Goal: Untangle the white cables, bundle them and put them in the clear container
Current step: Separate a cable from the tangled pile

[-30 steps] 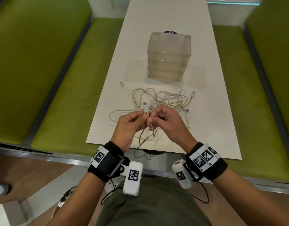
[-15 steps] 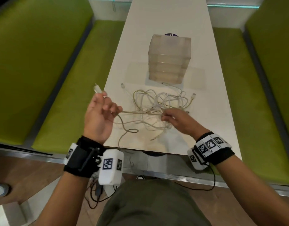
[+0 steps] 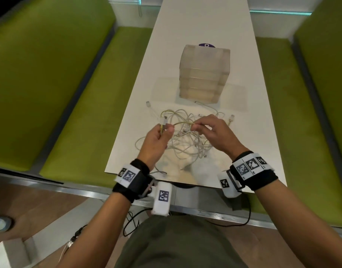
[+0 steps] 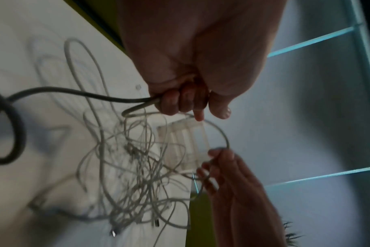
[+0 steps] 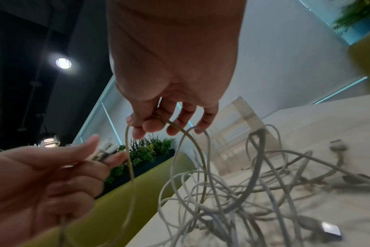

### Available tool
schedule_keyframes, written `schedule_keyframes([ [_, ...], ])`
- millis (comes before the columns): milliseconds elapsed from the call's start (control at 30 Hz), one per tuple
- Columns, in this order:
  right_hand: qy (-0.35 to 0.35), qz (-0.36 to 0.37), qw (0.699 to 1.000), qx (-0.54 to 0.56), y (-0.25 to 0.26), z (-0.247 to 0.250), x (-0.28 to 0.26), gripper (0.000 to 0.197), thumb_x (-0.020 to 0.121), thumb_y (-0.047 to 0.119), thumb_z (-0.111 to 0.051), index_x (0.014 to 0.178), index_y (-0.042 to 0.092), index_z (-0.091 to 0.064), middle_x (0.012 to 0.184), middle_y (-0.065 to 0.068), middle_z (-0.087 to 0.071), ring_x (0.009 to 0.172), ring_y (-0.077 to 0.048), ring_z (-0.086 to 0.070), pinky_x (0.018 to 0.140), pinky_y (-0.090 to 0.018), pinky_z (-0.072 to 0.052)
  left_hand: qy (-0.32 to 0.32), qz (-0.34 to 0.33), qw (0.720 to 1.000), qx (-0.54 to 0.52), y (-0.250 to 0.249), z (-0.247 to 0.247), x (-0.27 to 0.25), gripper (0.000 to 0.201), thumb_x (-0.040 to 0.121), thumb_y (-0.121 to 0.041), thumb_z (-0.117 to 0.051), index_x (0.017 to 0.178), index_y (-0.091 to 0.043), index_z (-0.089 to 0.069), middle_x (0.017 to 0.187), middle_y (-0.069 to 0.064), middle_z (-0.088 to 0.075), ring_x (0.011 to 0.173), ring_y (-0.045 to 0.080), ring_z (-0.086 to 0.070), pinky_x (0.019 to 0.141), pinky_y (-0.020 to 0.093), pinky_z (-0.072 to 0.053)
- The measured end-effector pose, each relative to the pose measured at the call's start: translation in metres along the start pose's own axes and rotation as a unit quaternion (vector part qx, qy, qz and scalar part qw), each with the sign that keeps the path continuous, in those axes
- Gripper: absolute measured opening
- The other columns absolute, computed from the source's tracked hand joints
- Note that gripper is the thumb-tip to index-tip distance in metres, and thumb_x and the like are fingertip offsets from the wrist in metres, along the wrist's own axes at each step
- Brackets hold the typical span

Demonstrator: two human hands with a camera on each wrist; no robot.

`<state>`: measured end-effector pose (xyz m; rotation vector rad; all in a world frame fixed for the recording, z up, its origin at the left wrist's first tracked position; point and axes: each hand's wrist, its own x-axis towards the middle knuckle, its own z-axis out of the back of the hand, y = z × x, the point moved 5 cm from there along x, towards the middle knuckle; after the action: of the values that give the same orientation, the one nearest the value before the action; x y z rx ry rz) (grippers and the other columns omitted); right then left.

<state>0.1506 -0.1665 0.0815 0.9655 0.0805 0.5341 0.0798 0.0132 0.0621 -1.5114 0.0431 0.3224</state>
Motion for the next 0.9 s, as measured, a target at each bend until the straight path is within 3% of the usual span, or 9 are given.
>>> schedule_keyframes([
  [67,0.01,0.02,1.0,0.016,0.004,-0.005,-0.002,0.009,0.088,0.022,-0.064,0.083,0.026,-0.071,0.069,0.029,-0.062,0.075,0.001,-0.052,0.074,-0.011,-0.035,0.019,0.02,0.999,-0.016,0.004,-0.018,0.004,0.023,0.094,-0.033,-0.056,0.1,-0.011,-0.059,0.052,-0.018,-0.047,0.049,0.0,-0.039,0.054,0.023,-0.032],
  [167,0.051,0.076,0.996,-0.007,0.01,-0.014,-0.009,0.014,0.087,0.024,-0.064,0.086,0.014,-0.074,0.07,0.018,-0.062,0.072,-0.003,-0.049,0.075,-0.009,-0.033,0.044,0.061,0.993,-0.091,0.007,-0.033,0.007,0.036,0.092,-0.043,-0.053,0.094,-0.007,-0.056,0.052,-0.012,-0.037,0.049,0.006,-0.031,0.051,0.022,-0.028],
  [267,0.112,0.114,0.987,-0.031,0.012,-0.03,-0.016,0.016,0.088,0.022,-0.062,0.088,0.01,-0.072,0.072,0.025,-0.055,0.072,0.005,-0.048,0.079,-0.008,-0.031,0.025,0.071,0.987,-0.143,0.004,-0.039,0.008,0.021,0.097,-0.028,-0.052,0.088,-0.01,-0.058,0.055,-0.006,-0.035,0.048,0.007,-0.032,0.052,0.023,-0.028],
  [333,0.127,0.094,0.986,-0.05,0.001,-0.034,-0.015,0.015,0.09,0.023,-0.061,0.087,0.011,-0.07,0.072,0.024,-0.054,0.073,-0.001,-0.047,0.078,-0.014,-0.034,0.006,0.064,0.982,-0.176,-0.001,-0.036,0.01,0.021,0.097,-0.023,-0.052,0.079,-0.012,-0.054,0.054,-0.006,-0.034,0.046,0.007,-0.03,0.051,0.024,-0.026],
  [500,0.099,0.009,0.986,-0.13,-0.04,-0.021,-0.002,0.022,0.09,0.029,-0.055,0.086,0.012,-0.066,0.082,0.0,-0.066,0.082,-0.023,-0.055,0.078,-0.043,-0.041,-0.035,0.023,0.966,-0.256,-0.02,-0.006,0.01,0.029,0.101,-0.021,-0.043,0.073,-0.014,-0.049,0.048,-0.011,-0.029,0.046,0.007,-0.023,0.05,0.022,-0.022],
  [600,0.07,0.0,0.982,-0.173,-0.047,-0.018,0.01,0.023,0.089,0.03,-0.053,0.087,0.012,-0.067,0.084,0.001,-0.067,0.086,-0.027,-0.058,0.081,-0.042,-0.036,-0.031,-0.005,0.961,-0.274,-0.032,0.006,0.002,0.031,0.101,-0.026,-0.041,0.072,-0.014,-0.046,0.048,-0.011,-0.028,0.046,0.007,-0.022,0.05,0.022,-0.021],
  [700,0.063,-0.058,0.973,-0.216,-0.063,-0.015,0.019,0.019,0.094,0.03,-0.053,0.095,0.018,-0.068,0.097,0.004,-0.066,0.104,-0.026,-0.048,0.085,-0.036,-0.026,-0.037,-0.04,0.952,-0.3,-0.046,0.017,-0.007,0.033,0.1,-0.025,-0.04,0.07,-0.014,-0.044,0.048,-0.011,-0.027,0.045,0.006,-0.021,0.049,0.022,-0.019],
  [800,0.061,-0.074,0.973,-0.209,-0.069,-0.011,0.02,0.022,0.094,0.031,-0.052,0.101,0.022,-0.07,0.103,0.005,-0.065,0.11,-0.024,-0.042,0.083,-0.033,-0.02,-0.086,-0.044,0.967,-0.236,-0.048,0.028,-0.005,0.034,0.101,-0.024,-0.044,0.067,-0.017,-0.046,0.049,-0.01,-0.027,0.046,0.008,-0.022,0.048,0.024,-0.02],
  [900,0.054,-0.022,0.978,-0.2,-0.052,-0.016,0.02,0.019,0.093,0.025,-0.055,0.1,0.023,-0.073,0.099,0.004,-0.067,0.107,-0.025,-0.044,0.082,-0.034,-0.02,-0.11,-0.012,0.994,-0.005,-0.031,0.019,0.006,0.03,0.099,-0.028,-0.049,0.07,-0.019,-0.051,0.054,-0.008,-0.038,0.05,0.009,-0.033,0.051,0.027,-0.028],
])
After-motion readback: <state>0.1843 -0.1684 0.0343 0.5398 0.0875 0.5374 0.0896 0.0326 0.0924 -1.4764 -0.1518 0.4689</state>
